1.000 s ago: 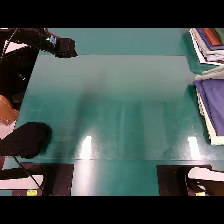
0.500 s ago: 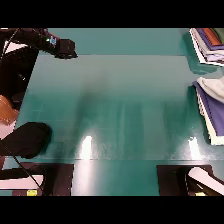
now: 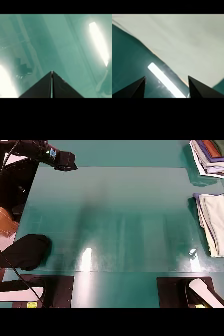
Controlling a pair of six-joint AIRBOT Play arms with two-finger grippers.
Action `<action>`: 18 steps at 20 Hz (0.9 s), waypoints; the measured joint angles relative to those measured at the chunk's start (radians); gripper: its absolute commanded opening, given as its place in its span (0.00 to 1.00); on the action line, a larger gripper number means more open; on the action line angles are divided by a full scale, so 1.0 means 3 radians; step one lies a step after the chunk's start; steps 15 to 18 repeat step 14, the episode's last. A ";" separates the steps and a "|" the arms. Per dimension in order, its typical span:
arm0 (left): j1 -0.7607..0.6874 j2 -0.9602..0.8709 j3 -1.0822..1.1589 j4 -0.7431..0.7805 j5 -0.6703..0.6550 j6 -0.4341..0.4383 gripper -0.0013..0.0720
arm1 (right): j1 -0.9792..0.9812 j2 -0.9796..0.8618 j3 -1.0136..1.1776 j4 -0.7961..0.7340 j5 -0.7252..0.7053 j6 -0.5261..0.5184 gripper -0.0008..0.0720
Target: Fold the shirts.
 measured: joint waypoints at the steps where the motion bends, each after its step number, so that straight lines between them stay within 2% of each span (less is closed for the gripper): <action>1: 0.0000 0.0000 0.0000 0.0000 0.0009 0.0001 0.05 | 0.0120 0.0008 0.0039 0.0085 -0.0001 -0.0003 0.82; 4: 0.0000 0.0000 0.0000 0.0000 0.0045 0.0005 0.05 | 0.0684 0.0018 0.0195 0.0305 -0.0029 -0.0010 0.82; 5: 0.0000 0.0000 0.0000 0.0000 0.0058 0.0006 0.05 | 0.0919 0.0018 0.0245 0.0345 -0.0064 -0.0010 0.72; 6: 0.0000 0.0000 0.0000 0.0000 0.0065 0.0006 0.05 | 0.1144 0.0019 0.0290 0.0379 -0.0111 -0.0011 0.55; 8: 0.0000 0.0000 0.0000 0.0000 0.0074 0.0006 0.05 | 0.1617 0.0020 0.0371 0.0413 -0.0225 -0.0014 0.04; 14: 0.0000 0.0000 0.0000 0.0000 0.0084 0.0006 0.05 | 0.2738 0.0020 0.0573 0.0459 -0.0469 -0.0092 0.04; 18: 0.0000 0.0000 0.0000 0.0000 0.0084 0.0006 0.05 | 0.2738 0.0020 0.0573 0.0459 -0.0469 -0.0092 0.04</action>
